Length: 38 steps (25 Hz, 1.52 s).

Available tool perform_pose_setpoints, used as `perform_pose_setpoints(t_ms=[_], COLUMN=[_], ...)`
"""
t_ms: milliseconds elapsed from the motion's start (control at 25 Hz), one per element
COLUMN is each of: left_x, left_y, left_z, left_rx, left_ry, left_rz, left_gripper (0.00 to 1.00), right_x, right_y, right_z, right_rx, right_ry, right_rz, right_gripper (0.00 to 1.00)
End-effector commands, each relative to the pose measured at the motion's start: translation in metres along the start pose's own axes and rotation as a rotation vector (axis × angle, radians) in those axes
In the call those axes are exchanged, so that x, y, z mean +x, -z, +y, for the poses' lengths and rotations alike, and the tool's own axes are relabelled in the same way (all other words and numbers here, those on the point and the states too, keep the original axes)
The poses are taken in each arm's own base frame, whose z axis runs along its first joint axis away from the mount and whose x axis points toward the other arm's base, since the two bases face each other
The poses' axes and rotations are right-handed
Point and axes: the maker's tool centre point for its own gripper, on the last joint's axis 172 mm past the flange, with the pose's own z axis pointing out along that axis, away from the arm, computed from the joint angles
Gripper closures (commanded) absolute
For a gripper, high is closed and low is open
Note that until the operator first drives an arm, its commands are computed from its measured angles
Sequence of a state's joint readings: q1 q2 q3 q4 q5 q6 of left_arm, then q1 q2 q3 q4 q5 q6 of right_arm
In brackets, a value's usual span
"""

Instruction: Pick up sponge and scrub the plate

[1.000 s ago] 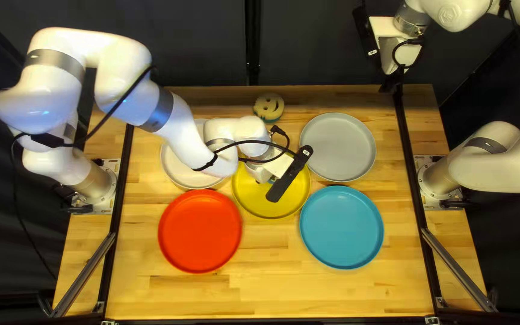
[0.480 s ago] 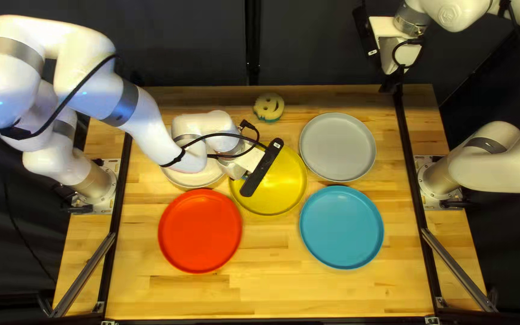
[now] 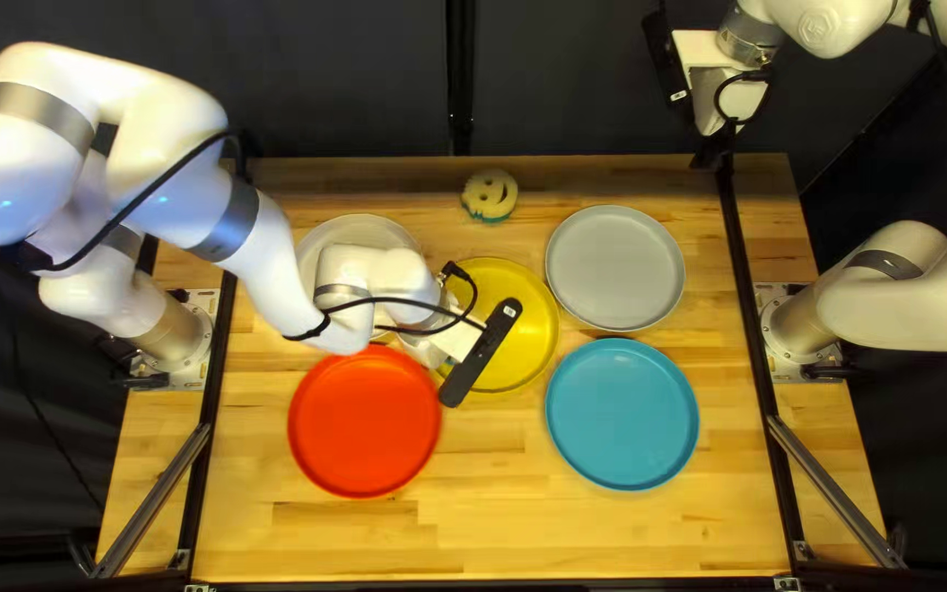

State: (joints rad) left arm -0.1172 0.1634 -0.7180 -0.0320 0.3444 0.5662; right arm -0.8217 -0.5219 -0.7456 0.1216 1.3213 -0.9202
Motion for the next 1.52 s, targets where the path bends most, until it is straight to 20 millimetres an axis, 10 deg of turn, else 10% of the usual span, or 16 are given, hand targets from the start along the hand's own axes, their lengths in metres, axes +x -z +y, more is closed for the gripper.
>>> perform_pose_setpoints(t_ms=[40, 440, 1120, 1520], left_x=[-0.01, -0.024, 0.026, -0.006], left_y=[0.0, 0.0, -0.009, -0.009], left_z=[-0.017, -0.049, 0.002, -0.06], left_rx=[0.002, 0.001, 0.024, 0.016], left_ry=[0.01, 0.022, -0.035, -0.007], left_rz=[-0.002, -0.004, 0.026, 0.004], left_gripper=[1.0, 1.0, 1.0, 1.0], right_x=[0.0, 0.0, 0.0, 0.0], right_y=[0.0, 0.0, 0.0, 0.0], right_z=[0.0, 0.0, 0.0, 0.0], right_rx=[0.0, 0.0, 0.0, 0.0], right_ry=[0.0, 0.0, 0.0, 0.0], right_rz=[0.0, 0.0, 0.0, 0.0], right_gripper=[0.0, 0.0, 0.0, 0.0])
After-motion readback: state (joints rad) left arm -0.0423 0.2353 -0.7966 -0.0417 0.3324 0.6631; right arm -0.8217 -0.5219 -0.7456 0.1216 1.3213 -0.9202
